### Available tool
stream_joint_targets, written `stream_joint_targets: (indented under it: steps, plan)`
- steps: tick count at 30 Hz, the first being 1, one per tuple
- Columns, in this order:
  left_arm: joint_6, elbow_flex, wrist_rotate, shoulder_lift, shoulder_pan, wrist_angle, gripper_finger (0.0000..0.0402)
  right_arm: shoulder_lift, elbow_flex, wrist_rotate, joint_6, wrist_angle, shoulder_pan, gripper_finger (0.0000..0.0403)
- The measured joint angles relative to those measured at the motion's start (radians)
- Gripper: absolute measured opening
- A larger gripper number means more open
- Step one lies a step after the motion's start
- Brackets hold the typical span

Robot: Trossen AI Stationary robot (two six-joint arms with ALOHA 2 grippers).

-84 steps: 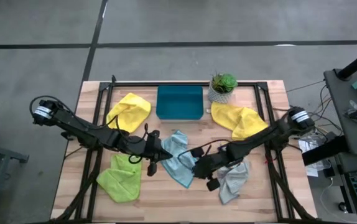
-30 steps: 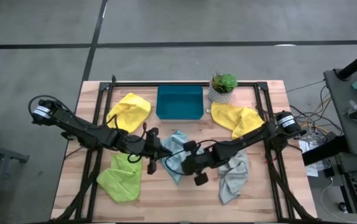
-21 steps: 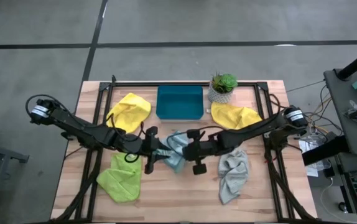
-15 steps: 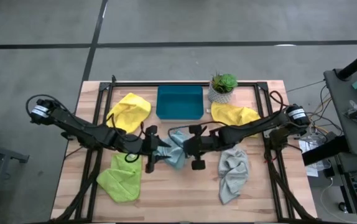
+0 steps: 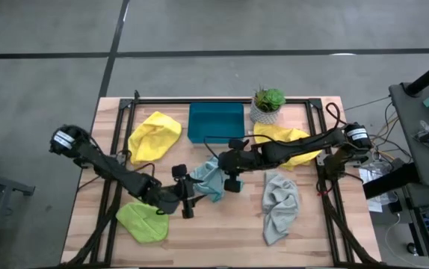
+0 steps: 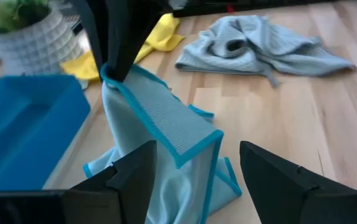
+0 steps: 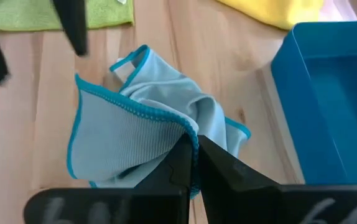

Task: Fold microfiber towels
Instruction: Fold the blue microfiber cloth

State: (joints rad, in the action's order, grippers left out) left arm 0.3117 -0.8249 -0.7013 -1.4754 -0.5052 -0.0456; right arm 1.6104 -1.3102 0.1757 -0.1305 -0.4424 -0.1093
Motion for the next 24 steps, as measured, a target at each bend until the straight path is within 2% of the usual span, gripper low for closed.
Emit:
stream_joint_targets:
  steps: [8,16,20,24]
  plan:
    - [0.203,-0.001,-0.084,-0.05,0.013,0.001,0.0215,0.0,0.0,-0.002,0.0,0.007,-0.001,0.0012]
    - [0.199,-0.001,-0.035,-0.124,0.038,-0.11,0.0208,0.0,0.0,-0.002,-0.007,0.014,-0.001,0.0012]
    - [0.175,-0.003,-0.034,-0.144,0.044,-0.109,0.0155,0.0,0.0,-0.001,-0.007,0.014,-0.001,0.0012]
    - [0.147,-0.003,-0.034,-0.132,0.046,-0.111,0.0043,0.0,0.002,-0.001,-0.005,0.013,-0.001,0.0012]
